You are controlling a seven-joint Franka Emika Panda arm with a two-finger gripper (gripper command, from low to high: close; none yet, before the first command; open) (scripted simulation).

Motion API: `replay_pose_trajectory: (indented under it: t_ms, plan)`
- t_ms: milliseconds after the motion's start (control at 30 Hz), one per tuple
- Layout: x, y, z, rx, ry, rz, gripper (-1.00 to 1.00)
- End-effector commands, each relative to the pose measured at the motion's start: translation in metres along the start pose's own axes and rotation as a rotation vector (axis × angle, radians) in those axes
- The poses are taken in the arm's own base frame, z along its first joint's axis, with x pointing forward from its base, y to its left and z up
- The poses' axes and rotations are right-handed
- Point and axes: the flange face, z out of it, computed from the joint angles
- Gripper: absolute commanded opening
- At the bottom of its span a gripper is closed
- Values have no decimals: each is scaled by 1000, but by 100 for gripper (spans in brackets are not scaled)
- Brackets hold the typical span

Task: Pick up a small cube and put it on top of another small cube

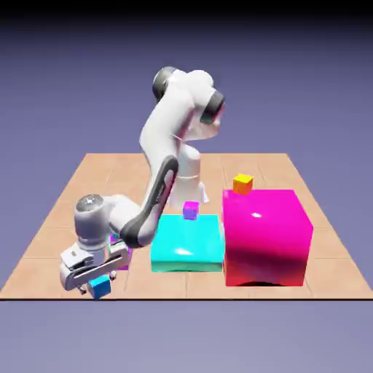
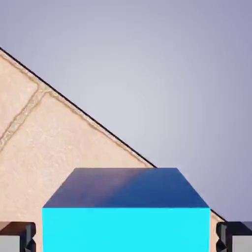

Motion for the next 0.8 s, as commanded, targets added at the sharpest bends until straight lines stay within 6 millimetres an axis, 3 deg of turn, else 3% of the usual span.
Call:
replay_pose_trajectory:
  t_ms: [0, 67, 400, 767]
  plan:
    - [0, 0, -19, -1, 1, 0, -100]
    - [-4, 2, -52, 4, -2, 9, -100]
    - [-79, 13, -102, 83, -60, 303, -100]
    - [-165, 4, -152, 71, -63, 562, -100]
